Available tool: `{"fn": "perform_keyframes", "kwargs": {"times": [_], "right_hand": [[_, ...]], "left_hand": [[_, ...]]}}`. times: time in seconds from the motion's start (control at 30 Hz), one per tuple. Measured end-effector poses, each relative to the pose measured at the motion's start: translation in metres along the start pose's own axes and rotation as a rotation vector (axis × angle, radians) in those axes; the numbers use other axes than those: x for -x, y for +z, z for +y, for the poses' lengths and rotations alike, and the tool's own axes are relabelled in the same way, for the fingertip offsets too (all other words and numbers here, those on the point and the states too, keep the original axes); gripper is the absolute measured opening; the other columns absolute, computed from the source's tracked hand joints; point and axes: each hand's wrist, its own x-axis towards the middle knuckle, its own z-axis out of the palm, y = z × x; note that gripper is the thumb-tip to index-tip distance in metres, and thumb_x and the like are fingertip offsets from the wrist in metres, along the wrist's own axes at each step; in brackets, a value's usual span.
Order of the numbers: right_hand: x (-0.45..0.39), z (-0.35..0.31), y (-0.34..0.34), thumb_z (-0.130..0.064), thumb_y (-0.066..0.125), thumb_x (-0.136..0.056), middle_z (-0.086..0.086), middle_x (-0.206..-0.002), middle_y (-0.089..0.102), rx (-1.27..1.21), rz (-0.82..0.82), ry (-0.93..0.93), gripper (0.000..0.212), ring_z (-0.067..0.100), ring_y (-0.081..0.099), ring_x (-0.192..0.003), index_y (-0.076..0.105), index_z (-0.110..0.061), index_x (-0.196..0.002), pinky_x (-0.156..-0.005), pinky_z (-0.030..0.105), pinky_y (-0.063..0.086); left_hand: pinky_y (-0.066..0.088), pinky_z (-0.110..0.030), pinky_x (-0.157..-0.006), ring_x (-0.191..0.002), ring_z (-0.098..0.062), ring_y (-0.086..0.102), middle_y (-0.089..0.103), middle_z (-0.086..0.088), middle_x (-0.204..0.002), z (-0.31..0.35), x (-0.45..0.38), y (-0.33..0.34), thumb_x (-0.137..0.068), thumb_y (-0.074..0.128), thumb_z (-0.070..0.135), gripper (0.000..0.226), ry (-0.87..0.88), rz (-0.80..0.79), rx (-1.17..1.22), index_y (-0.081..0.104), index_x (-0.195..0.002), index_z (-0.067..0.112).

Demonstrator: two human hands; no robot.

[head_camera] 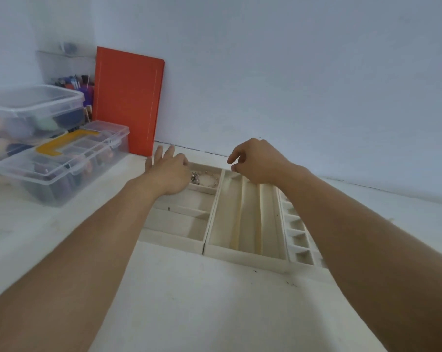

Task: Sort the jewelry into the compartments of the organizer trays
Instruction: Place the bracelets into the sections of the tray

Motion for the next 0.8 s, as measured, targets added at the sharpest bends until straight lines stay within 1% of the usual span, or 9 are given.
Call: {"fn": "perform_keyframes", "kwargs": {"times": [0.1, 0.2, 0.3, 0.4, 0.5, 0.6, 0.7, 0.73, 0.8], "right_hand": [[0.035, 0.02, -0.029, -0.025, 0.068, -0.092, -0.01, -0.09, 0.068, -0.039, 0.057, 0.009, 0.011, 0.008, 0.062, -0.075, 0.073, -0.031, -0.099, -0.075, 0.028, 0.051], [0.072, 0.046, -0.051, -0.026, 0.068, -0.092, -0.012, -0.089, 0.068, -0.06, 0.117, 0.024, 0.011, 0.006, 0.061, -0.066, 0.074, -0.032, -0.097, -0.069, 0.024, 0.046], [0.117, 0.086, -0.076, -0.027, 0.066, -0.093, -0.015, -0.088, 0.067, -0.064, 0.176, 0.073, 0.012, 0.008, 0.062, -0.069, 0.075, -0.034, -0.094, -0.068, 0.022, 0.047], [0.16, 0.129, -0.095, -0.027, 0.066, -0.094, -0.016, -0.086, 0.066, -0.079, 0.232, 0.146, 0.012, 0.01, 0.061, -0.063, 0.074, -0.035, -0.093, -0.063, 0.021, 0.045], [0.196, 0.17, -0.102, -0.027, 0.067, -0.094, -0.015, -0.085, 0.068, -0.107, 0.263, 0.216, 0.012, 0.013, 0.063, -0.062, 0.073, -0.036, -0.089, -0.062, 0.022, 0.044], [0.225, 0.205, -0.102, -0.029, 0.067, -0.093, -0.015, -0.085, 0.068, -0.115, 0.297, 0.286, 0.011, 0.009, 0.061, -0.068, 0.074, -0.037, -0.091, -0.063, 0.023, 0.043], [0.246, 0.232, -0.097, -0.03, 0.067, -0.093, -0.016, -0.084, 0.068, -0.144, 0.33, 0.354, 0.01, 0.007, 0.061, -0.071, 0.074, -0.037, -0.091, -0.066, 0.024, 0.045], [0.254, 0.243, -0.095, -0.03, 0.067, -0.093, -0.016, -0.083, 0.068, -0.155, 0.339, 0.375, 0.01, 0.008, 0.061, -0.071, 0.074, -0.037, -0.091, -0.066, 0.024, 0.047], [0.263, 0.251, -0.09, -0.03, 0.068, -0.092, -0.016, -0.083, 0.068, -0.165, 0.311, 0.404, 0.008, 0.009, 0.062, -0.072, 0.074, -0.036, -0.091, -0.065, 0.025, 0.047]], "left_hand": [[0.002, -0.042, -0.124, -0.155, -0.023, -0.006, 0.01, -0.002, -0.168, 0.03, 0.014, -0.011, -0.1, 0.05, 0.033, 0.044, 0.12, 0.103, 0.05, 0.046, -0.143, 0.026], [0.008, -0.036, -0.123, -0.154, -0.016, 0.001, 0.022, 0.002, -0.165, 0.064, 0.035, -0.008, -0.099, 0.056, 0.032, 0.041, 0.267, 0.122, 0.166, 0.05, -0.139, 0.026], [0.019, -0.034, -0.12, -0.152, -0.013, 0.013, 0.034, 0.005, -0.158, 0.112, 0.056, 0.007, -0.097, 0.06, 0.03, 0.038, 0.376, 0.036, 0.214, 0.052, -0.133, 0.029], [0.028, -0.036, -0.113, -0.146, -0.02, 0.028, 0.043, 0.003, -0.146, 0.167, 0.072, 0.021, -0.097, 0.061, 0.032, 0.034, 0.418, -0.086, 0.195, 0.055, -0.129, 0.03], [0.032, -0.032, -0.107, -0.141, -0.017, 0.035, 0.042, 0.003, -0.149, 0.222, 0.084, 0.039, -0.096, 0.063, 0.033, 0.032, 0.487, -0.13, 0.22, 0.058, -0.127, 0.032], [0.037, -0.028, -0.097, -0.129, -0.017, 0.048, 0.045, 0.002, -0.146, 0.272, 0.095, 0.064, -0.095, 0.063, 0.034, 0.036, 0.547, -0.191, 0.255, 0.058, -0.13, 0.03], [0.04, -0.024, -0.087, -0.124, -0.019, 0.052, 0.045, 0.001, -0.145, 0.313, 0.104, 0.09, -0.095, 0.064, 0.034, 0.032, 0.589, -0.25, 0.231, 0.061, -0.126, 0.031], [0.039, -0.026, -0.09, -0.127, -0.02, 0.049, 0.045, 0.0, -0.145, 0.327, 0.106, 0.1, -0.094, 0.065, 0.035, 0.027, 0.599, -0.263, 0.217, 0.065, -0.121, 0.03], [0.032, -0.033, -0.108, -0.143, -0.021, 0.032, 0.045, -0.001, -0.149, 0.34, 0.108, 0.114, -0.092, 0.067, 0.036, 0.02, 0.624, -0.292, 0.183, 0.07, -0.111, 0.029]]}}
